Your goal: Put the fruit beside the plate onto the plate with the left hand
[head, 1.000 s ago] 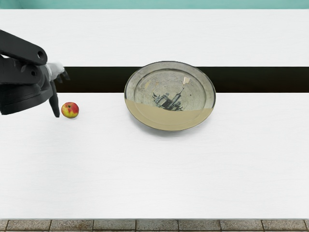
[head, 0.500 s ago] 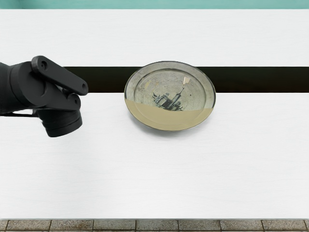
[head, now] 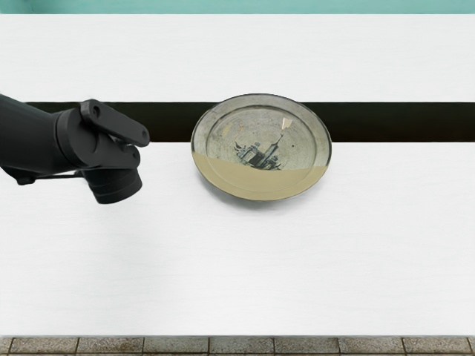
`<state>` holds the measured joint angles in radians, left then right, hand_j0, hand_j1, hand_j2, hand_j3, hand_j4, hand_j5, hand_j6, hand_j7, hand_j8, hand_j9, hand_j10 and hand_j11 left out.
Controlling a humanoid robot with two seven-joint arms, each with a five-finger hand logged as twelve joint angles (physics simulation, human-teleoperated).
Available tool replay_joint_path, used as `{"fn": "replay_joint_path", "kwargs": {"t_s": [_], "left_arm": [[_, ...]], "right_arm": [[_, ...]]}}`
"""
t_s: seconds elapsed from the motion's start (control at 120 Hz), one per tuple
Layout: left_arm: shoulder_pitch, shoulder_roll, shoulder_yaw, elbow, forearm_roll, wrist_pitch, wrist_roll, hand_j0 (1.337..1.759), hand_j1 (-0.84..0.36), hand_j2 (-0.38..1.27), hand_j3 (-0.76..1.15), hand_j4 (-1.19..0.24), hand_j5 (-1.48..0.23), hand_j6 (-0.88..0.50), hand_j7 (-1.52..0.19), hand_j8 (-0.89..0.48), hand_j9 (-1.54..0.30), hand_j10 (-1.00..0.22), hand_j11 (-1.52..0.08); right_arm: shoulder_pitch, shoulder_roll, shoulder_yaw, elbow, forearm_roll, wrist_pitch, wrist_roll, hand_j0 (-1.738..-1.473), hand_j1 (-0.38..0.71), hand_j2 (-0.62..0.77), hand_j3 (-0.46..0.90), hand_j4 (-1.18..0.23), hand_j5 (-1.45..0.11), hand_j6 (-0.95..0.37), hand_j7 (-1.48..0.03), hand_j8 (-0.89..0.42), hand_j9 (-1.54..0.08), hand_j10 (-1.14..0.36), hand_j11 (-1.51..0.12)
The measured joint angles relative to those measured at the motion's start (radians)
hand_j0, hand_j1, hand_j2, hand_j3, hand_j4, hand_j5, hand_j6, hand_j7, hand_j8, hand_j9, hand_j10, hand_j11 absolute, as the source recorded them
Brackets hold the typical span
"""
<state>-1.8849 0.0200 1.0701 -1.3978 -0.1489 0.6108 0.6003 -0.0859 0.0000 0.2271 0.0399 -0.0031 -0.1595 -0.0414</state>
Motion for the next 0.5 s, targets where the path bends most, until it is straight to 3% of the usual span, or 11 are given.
{"fn": "replay_joint_path", "kwargs": {"t_s": [0.5], "left_arm": [[0.132,-0.006,-0.033,0.141,0.038,0.000,0.002,1.658,0.05,0.05,0.00,-0.25,-0.32,-0.25,-0.32,-0.25,-0.32,-0.25,-0.32]], "right_arm": [[0.000,0.000,0.000,0.000,0.000,0.000,0.000,-1.658,-0.31,-0.01,0.00,-0.03,-0.04,-0.03,-0.04,-0.03,-0.04,-0.03,-0.04]]}}
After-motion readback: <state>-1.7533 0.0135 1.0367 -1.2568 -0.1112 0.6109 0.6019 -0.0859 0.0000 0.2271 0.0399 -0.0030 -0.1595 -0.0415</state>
